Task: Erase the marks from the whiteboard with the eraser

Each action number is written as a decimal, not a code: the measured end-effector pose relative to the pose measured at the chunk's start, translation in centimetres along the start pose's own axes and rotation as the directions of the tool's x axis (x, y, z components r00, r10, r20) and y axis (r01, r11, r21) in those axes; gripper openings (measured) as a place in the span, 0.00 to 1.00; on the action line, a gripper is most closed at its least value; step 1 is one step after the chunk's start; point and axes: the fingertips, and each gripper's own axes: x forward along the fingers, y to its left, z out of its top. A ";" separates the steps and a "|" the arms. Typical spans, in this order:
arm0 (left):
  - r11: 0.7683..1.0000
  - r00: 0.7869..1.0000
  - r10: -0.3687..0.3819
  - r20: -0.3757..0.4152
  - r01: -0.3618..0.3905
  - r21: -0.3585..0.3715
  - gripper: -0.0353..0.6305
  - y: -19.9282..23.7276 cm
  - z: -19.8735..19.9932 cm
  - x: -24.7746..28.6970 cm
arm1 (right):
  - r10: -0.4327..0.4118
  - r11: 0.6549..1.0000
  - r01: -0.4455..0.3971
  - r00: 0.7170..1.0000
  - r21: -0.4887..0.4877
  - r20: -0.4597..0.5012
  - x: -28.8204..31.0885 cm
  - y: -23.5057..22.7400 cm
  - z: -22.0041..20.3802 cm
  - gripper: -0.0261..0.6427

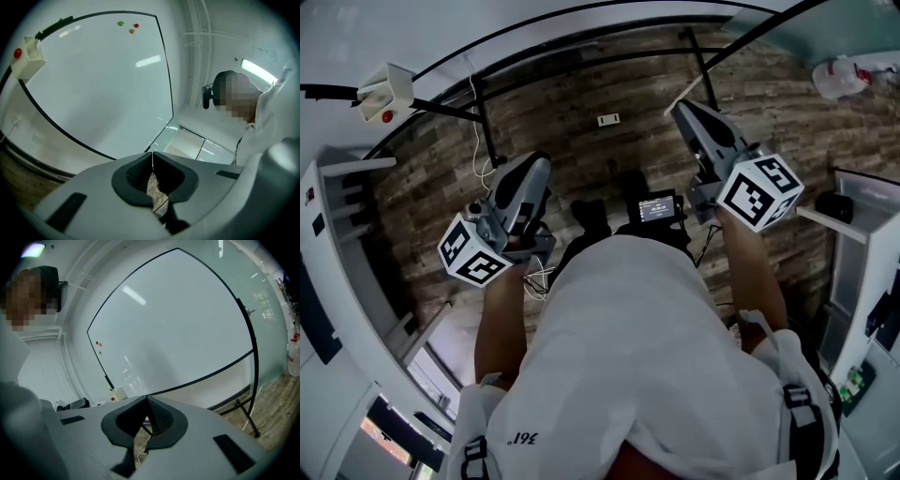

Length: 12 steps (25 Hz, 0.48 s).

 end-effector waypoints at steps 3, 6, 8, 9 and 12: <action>1.000 1.000 -0.005 -0.006 0.005 -0.003 0.07 0.1 0.1 -0.8 | -0.021 0.999 0.021 1.000 -0.028 0.009 0.2 0.7 -0.3 0.08; 1.000 1.000 -0.005 -0.007 0.005 -0.004 0.07 0.2 0.1 -1.7 | 0.014 1.000 -0.015 0.999 0.005 0.037 0.2 1.8 -0.2 0.08; 1.000 1.000 -0.005 -0.010 0.005 -0.006 0.07 0.2 0.0 -2.0 | 0.016 1.000 -0.017 0.999 0.022 0.038 0.1 2.0 -0.4 0.08; 1.000 1.000 -0.006 -0.012 0.006 -0.007 0.07 0.2 -0.1 -2.1 | 0.011 1.000 -0.012 0.999 0.027 0.037 0.0 2.0 -0.6 0.08; 1.000 1.000 -0.014 -0.021 0.014 -0.014 0.07 0.0 -0.5 -2.5 | -0.004 0.999 0.002 0.999 0.052 0.038 -0.5 1.9 -1.2 0.08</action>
